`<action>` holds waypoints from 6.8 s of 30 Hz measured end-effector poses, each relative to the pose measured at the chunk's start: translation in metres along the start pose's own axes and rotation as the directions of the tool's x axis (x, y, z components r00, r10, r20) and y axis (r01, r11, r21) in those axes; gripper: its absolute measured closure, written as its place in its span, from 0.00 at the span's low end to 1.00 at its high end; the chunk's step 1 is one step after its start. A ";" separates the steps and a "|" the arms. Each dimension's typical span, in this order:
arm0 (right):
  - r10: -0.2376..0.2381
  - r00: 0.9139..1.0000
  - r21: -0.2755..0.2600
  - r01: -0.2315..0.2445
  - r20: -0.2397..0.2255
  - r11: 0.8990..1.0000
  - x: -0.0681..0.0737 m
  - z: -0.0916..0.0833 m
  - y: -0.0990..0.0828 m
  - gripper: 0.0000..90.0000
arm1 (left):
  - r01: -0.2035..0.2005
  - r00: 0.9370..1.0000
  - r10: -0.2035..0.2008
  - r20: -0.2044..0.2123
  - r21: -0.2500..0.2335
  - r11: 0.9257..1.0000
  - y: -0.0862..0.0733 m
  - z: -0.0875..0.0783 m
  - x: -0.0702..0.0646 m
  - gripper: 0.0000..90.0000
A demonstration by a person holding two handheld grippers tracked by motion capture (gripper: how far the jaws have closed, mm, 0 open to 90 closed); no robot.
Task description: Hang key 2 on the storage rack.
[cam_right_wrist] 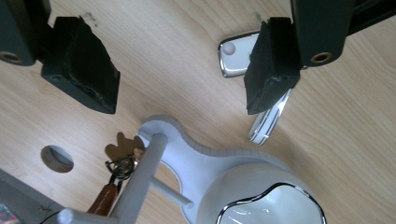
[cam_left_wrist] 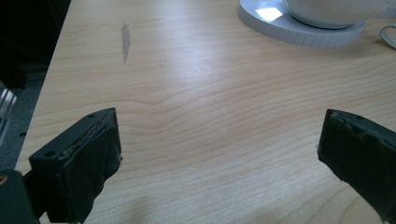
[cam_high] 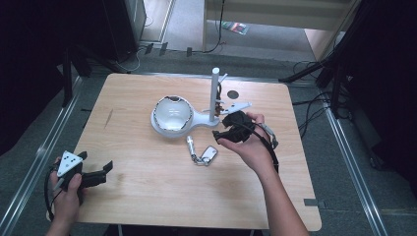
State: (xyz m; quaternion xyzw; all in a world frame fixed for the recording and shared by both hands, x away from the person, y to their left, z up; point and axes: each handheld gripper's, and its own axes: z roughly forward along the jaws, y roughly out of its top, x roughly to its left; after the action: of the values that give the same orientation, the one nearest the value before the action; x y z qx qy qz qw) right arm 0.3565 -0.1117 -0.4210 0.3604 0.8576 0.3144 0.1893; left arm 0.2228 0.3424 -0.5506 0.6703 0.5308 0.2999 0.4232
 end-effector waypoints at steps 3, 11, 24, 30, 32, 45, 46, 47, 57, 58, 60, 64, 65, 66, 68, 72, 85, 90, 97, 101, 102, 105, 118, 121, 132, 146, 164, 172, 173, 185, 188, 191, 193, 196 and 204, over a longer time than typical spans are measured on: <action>-0.004 1.000 0.012 0.004 -0.006 1.000 0.005 0.004 -0.003 0.32 | -0.001 1.000 0.001 0.002 -0.001 1.000 0.000 0.000 0.000 0.00; -0.021 1.000 0.063 0.021 -0.002 0.998 0.018 0.018 -0.008 0.36 | -0.001 1.000 0.001 0.006 -0.007 1.000 -0.001 -0.001 0.000 0.00; -0.045 0.998 0.139 0.050 -0.036 0.989 0.043 0.039 -0.002 0.38 | 0.000 1.000 0.000 0.009 -0.004 1.000 0.000 -0.001 0.000 0.00; -0.052 0.998 0.167 0.058 -0.040 0.984 0.055 0.054 0.001 0.37 | 0.003 1.000 -0.003 0.012 -0.002 1.000 0.000 -0.001 0.001 0.00; -0.050 0.998 0.177 0.056 -0.040 0.983 0.057 0.056 0.002 0.37 | 0.002 1.000 -0.002 0.011 -0.002 1.000 0.000 0.000 0.001 0.00; -0.030 0.995 0.310 0.059 -0.097 0.949 0.076 0.084 -0.001 0.61 | 0.001 1.000 -0.001 0.011 -0.005 1.000 0.000 0.000 0.000 0.00; -0.030 0.995 0.310 0.059 -0.097 0.949 0.076 0.084 -0.001 0.61 | 0.000 1.000 0.000 0.012 -0.004 1.000 0.000 -0.001 0.001 0.00; -0.019 0.994 0.333 0.053 -0.105 0.941 0.078 0.087 -0.001 0.65 | 0.000 1.000 0.000 0.012 -0.003 1.000 0.000 -0.001 0.001 0.00; 0.056 0.993 0.391 -0.009 -0.109 0.920 0.081 0.096 0.000 0.72 | 0.002 1.000 -0.002 0.012 -0.002 1.000 0.000 0.000 0.001 0.00; 0.053 0.993 0.395 -0.007 -0.106 0.918 0.081 0.097 -0.001 0.72 | 0.002 1.000 -0.002 0.013 -0.003 1.000 0.000 0.000 0.001 0.00; 0.059 0.992 0.405 -0.011 -0.108 0.914 0.082 0.099 -0.001 0.72 | 0.002 1.000 -0.002 0.013 -0.001 1.000 0.000 0.000 0.001 0.00; 0.091 0.990 0.426 -0.038 -0.105 0.904 0.083 0.102 0.000 0.73 | 0.004 1.000 -0.004 0.013 -0.001 1.000 0.000 0.000 0.001 0.00; 0.103 0.990 0.432 -0.050 -0.101 0.900 0.083 0.104 -0.001 0.73 | 0.005 1.000 -0.005 0.014 -0.001 1.000 0.000 0.000 0.001 0.00; 0.099 0.991 0.438 -0.050 -0.090 0.898 0.083 0.105 -0.001 0.74 | 0.004 1.000 -0.004 0.014 -0.001 1.000 0.000 0.000 0.001 0.00; 0.104 0.991 0.448 -0.056 -0.083 0.892 0.084 0.106 -0.001 0.74 | 0.007 1.000 -0.007 0.015 -0.002 1.000 0.000 0.000 0.001 0.00; 0.085 0.993 0.449 -0.037 -0.086 0.893 0.086 0.109 -0.002 0.75 | 0.009 1.000 -0.009 0.013 -0.005 1.000 0.000 0.000 0.001 0.00; 0.041 0.998 0.424 -0.018 -0.044 0.905 0.095 0.107 -0.004 0.84 | 0.010 1.000 -0.010 0.012 -0.005 1.000 0.000 0.000 0.001 0.00; 0.051 0.998 0.379 -0.030 -0.044 0.925 0.094 0.103 -0.011 0.84 | 0.010 1.000 -0.010 0.013 -0.003 1.000 0.000 0.000 0.001 0.00; 0.081 0.996 0.256 -0.069 -0.038 0.964 0.085 0.083 -0.018 0.84 | 0.011 1.000 -0.011 0.012 -0.004 1.000 0.000 -0.001 0.001 0.00; 0.105 0.994 0.170 -0.099 -0.025 0.980 0.081 0.070 -0.022 0.84 | 0.011 1.000 -0.011 0.013 -0.004 1.000 0.000 -0.001 0.001 0.00; 0.106 0.994 0.147 -0.102 -0.021 0.984 0.080 0.067 -0.023 0.84 | 0.012 1.000 -0.012 0.013 -0.004 1.000 0.000 -0.001 0.001 0.00; 0.118 0.993 0.084 -0.117 -0.008 0.990 0.078 0.058 -0.025 0.84 | 0.012 1.000 -0.012 0.013 -0.003 1.000 0.000 -0.001 0.001 0.00; 0.171 0.985 -0.143 -0.165 0.032 0.976 0.068 0.030 -0.027 0.84 | 0.013 1.000 -0.013 0.013 -0.006 1.000 0.000 -0.001 0.001 0.00; 0.183 0.982 -0.181 -0.171 0.047 0.968 0.064 0.026 -0.026 0.84 | 0.014 1.000 -0.013 0.014 -0.008 1.000 0.000 0.000 0.001 0.00; 0.221 0.968 -0.294 -0.179 0.119 0.939 0.052 0.013 -0.027 0.84 | 0.016 1.000 -0.015 0.013 -0.010 1.000 0.000 0.000 0.001 0.00; 0.283 0.935 -0.352 -0.197 0.212 0.915 0.032 0.009 -0.033 0.84 | 0.009 1.000 -0.009 0.012 -0.006 1.000 0.000 -0.001 0.001 0.00; 0.330 0.864 -0.369 -0.186 0.379 0.911 0.019 0.022 -0.035 0.84 | 0.006 1.000 -0.006 0.006 -0.010 1.000 0.000 -0.001 0.001 0.02; 0.314 0.857 -0.348 -0.172 0.408 0.922 0.021 0.030 -0.035 0.84 | 0.008 1.000 -0.008 0.005 -0.009 1.000 0.000 -0.001 0.001 0.02; 0.311 0.857 -0.346 -0.169 0.411 0.923 0.022 0.031 -0.035 0.84 | 0.008 1.000 -0.008 0.005 -0.010 1.000 0.000 -0.001 0.001 0.02; 0.266 0.828 -0.299 -0.125 0.494 0.946 0.032 0.044 -0.031 0.84 | 0.003 1.000 -0.003 0.004 -0.003 1.000 0.000 0.000 0.000 0.03; 0.263 0.816 -0.295 -0.120 0.515 0.948 0.035 0.048 -0.029 0.84 | 0.003 1.000 -0.003 0.004 -0.005 1.000 0.000 0.000 0.000 0.03; 0.262 0.808 -0.289 -0.120 0.527 0.950 0.036 0.050 -0.028 0.84 | 0.003 1.000 -0.002 0.002 -0.009 1.000 0.000 0.000 0.000 0.03; 0.261 0.806 -0.286 -0.119 0.532 0.951 0.036 0.051 -0.027 0.84 | 0.003 1.000 -0.003 0.001 -0.009 1.000 0.000 0.000 0.000 0.03; 0.254 0.794 -0.278 -0.112 0.552 0.954 0.040 0.055 -0.026 0.83 | 0.002 1.000 -0.002 0.001 -0.009 1.000 0.000 0.000 0.000 0.03; 0.225 0.755 -0.258 -0.077 0.616 0.963 0.051 0.062 -0.018 0.91 | 0.003 1.000 -0.003 0.003 -0.005 1.000 0.000 0.000 0.000 0.03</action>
State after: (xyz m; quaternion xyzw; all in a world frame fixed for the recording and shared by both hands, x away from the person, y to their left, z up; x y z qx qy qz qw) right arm 0.3475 -0.0586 -0.4835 0.4913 0.6699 0.2783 0.4820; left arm 0.2228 0.3427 -0.5504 0.6687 0.5305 0.2994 0.4262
